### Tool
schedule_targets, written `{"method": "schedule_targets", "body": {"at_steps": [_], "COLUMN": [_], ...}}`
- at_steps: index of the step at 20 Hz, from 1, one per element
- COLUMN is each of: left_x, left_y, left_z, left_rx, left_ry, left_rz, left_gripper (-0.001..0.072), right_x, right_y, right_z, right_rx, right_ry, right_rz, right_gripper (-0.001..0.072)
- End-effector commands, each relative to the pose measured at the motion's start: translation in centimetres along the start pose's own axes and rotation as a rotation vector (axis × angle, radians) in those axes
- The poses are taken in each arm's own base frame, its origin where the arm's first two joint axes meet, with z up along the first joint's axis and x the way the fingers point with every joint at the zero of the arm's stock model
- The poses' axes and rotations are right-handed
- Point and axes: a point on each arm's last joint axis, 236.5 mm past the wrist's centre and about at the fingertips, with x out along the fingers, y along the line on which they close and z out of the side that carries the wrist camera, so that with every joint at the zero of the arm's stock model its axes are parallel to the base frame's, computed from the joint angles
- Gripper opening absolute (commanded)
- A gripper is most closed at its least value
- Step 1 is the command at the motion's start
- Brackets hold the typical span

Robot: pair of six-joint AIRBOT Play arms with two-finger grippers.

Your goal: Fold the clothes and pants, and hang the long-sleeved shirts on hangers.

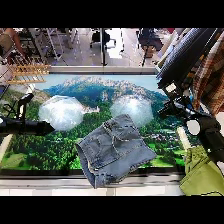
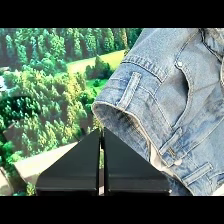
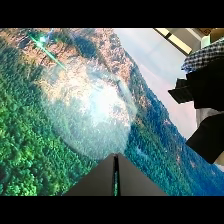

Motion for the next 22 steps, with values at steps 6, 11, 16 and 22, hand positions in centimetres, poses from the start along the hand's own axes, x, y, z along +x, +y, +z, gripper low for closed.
{"method": "schedule_targets", "body": {"at_steps": [6,11,16,22], "left_x": [-0.3,-0.4,-0.5,1.4], "left_y": [1.6,1.9,1.0,-2.5], "left_z": [2.9,3.6,4.7,0.1], "left_rx": [0.123,0.124,0.055,0.023], "left_ry": [-0.119,-0.147,-0.198,-0.015], "left_rz": [0.071,0.083,0.046,-0.082], "left_gripper": [0.0019,0.0019,0.0033,0.0241], "right_x": [0.0,0.0,0.0,-0.3], "right_y": [0.0,0.0,0.0,3.6], "right_z": [0.1,0.1,0.2,0.9], "right_rx": [0.001,0.001,0.008,0.435], "right_ry": [-0.002,-0.002,-0.008,-0.003], "right_rz": [0.0,0.0,0.001,0.157], "right_gripper": [0.0068,0.0068,0.0068,0.0068]}}
